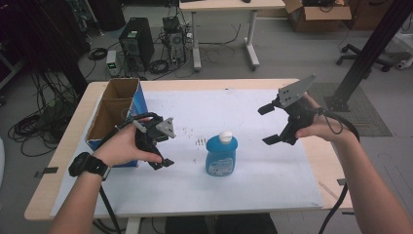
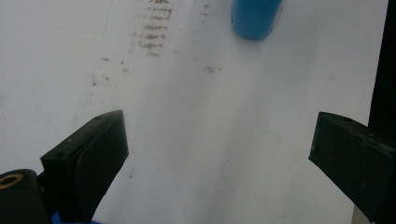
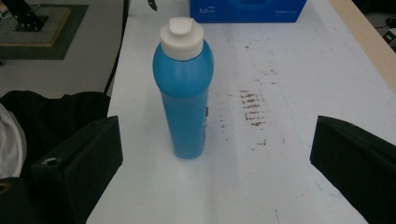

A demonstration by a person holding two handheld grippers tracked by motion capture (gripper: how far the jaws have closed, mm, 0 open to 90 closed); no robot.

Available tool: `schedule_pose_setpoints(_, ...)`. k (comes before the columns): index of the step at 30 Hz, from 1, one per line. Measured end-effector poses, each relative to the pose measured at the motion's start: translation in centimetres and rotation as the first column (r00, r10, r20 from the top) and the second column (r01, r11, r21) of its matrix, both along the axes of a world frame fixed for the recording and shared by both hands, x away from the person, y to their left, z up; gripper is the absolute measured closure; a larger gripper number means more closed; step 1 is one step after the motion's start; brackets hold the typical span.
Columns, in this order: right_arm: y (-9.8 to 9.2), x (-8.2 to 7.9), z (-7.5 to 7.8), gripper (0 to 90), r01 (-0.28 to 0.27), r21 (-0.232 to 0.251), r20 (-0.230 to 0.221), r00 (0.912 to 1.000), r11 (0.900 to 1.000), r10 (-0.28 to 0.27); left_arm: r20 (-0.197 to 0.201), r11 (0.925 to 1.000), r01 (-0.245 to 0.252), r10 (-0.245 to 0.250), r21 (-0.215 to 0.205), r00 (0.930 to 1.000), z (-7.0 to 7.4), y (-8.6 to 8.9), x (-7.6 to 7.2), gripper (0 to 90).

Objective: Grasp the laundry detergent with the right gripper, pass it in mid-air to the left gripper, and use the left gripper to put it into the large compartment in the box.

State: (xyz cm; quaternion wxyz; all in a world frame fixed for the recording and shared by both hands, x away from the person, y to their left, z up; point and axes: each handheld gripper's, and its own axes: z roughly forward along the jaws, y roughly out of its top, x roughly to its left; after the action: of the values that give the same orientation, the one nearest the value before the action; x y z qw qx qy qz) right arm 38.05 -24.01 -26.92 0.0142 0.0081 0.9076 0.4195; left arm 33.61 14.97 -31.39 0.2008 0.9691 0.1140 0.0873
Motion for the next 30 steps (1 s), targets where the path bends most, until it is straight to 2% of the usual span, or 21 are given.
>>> schedule_pose_setpoints(4,0.1,0.0,-1.1,2.1,0.004,0.027,-0.01,0.9999,1.0,-0.004,0.001,1.0,0.002,-0.002,-0.007,1.0,0.0,0.0,0.0,4.8)
schedule_pose_setpoints(5,0.2,0.0,-1.9,2.2,0.005,0.049,-0.018,0.9998,0.999,-0.004,0.004,0.9999,0.002,-0.002,-0.013,1.0,0.0,0.0,0.0,4.8)
schedule_pose_setpoints(6,0.2,0.0,-1.9,2.2,0.005,0.049,-0.018,0.9998,0.999,-0.004,0.004,0.9999,0.002,-0.002,-0.013,1.0,0.0,0.0,0.0,4.8)
schedule_pose_setpoints(7,0.3,0.0,-2.6,2.3,0.009,0.059,-0.027,0.9996,0.998,-0.007,0.002,0.9999,0.001,-0.001,-0.014,1.0,0.0,0.0,0.0,4.8)
schedule_pose_setpoints(13,0.7,-0.1,-4.3,2.1,0.009,0.096,-0.052,0.9987,0.995,-0.004,0.001,0.9999,0.006,-0.006,-0.014,1.0,-0.1,0.0,0.0,4.8)
schedule_pose_setpoints(19,1.5,-0.3,-6.7,2.0,0.004,0.126,-0.092,0.9957,0.992,0.008,-0.003,0.9997,0.016,-0.017,-0.018,0.9999,-0.1,0.0,-0.1,4.8)
schedule_pose_setpoints(24,2.0,-0.5,-7.7,2.0,0.002,0.128,-0.103,0.9946,0.992,0.011,0.002,0.9996,0.018,-0.018,-0.021,0.9998,0.0,0.0,-0.1,4.8)
schedule_pose_setpoints(30,2.9,-0.7,-8.9,2.5,-0.003,0.168,-0.114,0.9932,0.986,0.022,0.002,0.9995,0.02,-0.02,-0.024,0.9998,-0.1,-0.1,-0.1,4.8)
